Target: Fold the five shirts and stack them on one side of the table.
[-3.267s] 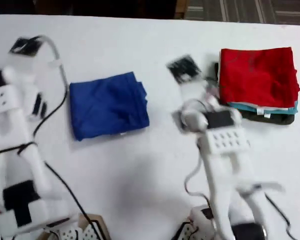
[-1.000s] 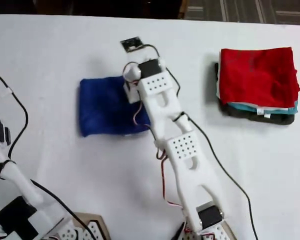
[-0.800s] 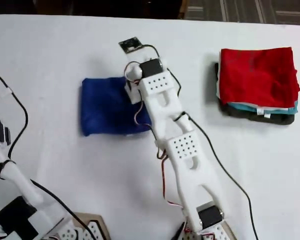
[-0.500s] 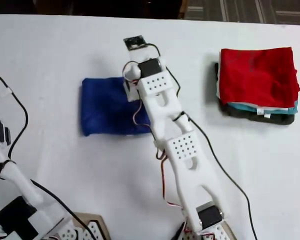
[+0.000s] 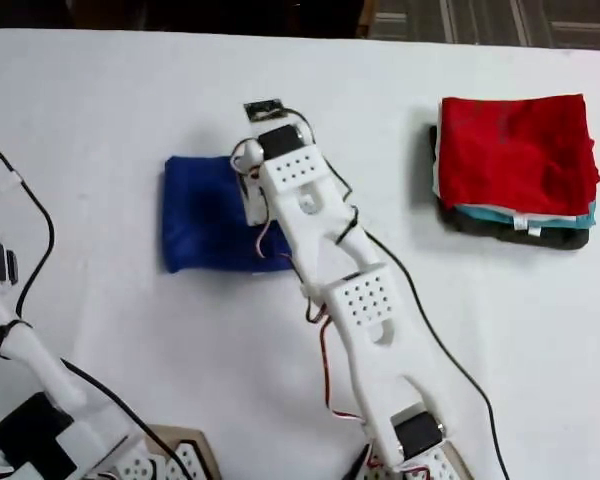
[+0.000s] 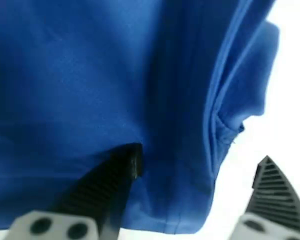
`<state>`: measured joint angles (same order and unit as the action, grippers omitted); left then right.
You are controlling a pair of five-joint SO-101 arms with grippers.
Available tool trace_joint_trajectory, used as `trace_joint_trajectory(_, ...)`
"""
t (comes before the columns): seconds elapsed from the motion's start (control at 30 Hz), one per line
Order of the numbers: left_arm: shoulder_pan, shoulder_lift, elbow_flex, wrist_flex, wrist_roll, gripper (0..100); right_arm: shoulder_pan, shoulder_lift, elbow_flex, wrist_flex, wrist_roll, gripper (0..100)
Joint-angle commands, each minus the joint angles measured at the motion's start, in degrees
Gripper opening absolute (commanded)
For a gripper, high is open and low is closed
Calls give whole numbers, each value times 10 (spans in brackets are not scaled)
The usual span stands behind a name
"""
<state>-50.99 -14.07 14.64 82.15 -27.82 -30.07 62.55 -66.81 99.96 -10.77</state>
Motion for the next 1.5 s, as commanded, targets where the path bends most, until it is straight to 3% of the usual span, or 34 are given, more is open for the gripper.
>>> trace_joint_trajectory(0.0, -4, -26, -3, -9, -3, 121, 12, -22, -4, -16, -6, 348)
trace_joint_trajectory(0.2, -4, -26, -3, -9, -3, 121, 16, 39, -5, -105, -6, 348)
trace_joint_trajectory(0.33, -4, -26, -5, -6, -3, 121, 14, 47, -5, -110, -4, 332)
trace_joint_trajectory(0.4, -4, -26, -7, -6, -3, 121, 14, 47, -5, -95, 19, 272)
trace_joint_trajectory(0.57, -4, -26, -8, -5, -3, 121, 15, 51, -5, -41, 89, 3)
trace_joint_trajectory(0.63, -4, -26, -8, -5, -3, 121, 18, 51, -5, -16, 105, 39)
trace_joint_trajectory(0.97, -3, -26, -6, -7, 0, 121, 138, -45, -68, 14, 171, 18)
trace_joint_trajectory(1.47, 28, -26, -3, -10, 1, 121, 288, -383, 29, 10, 233, 18)
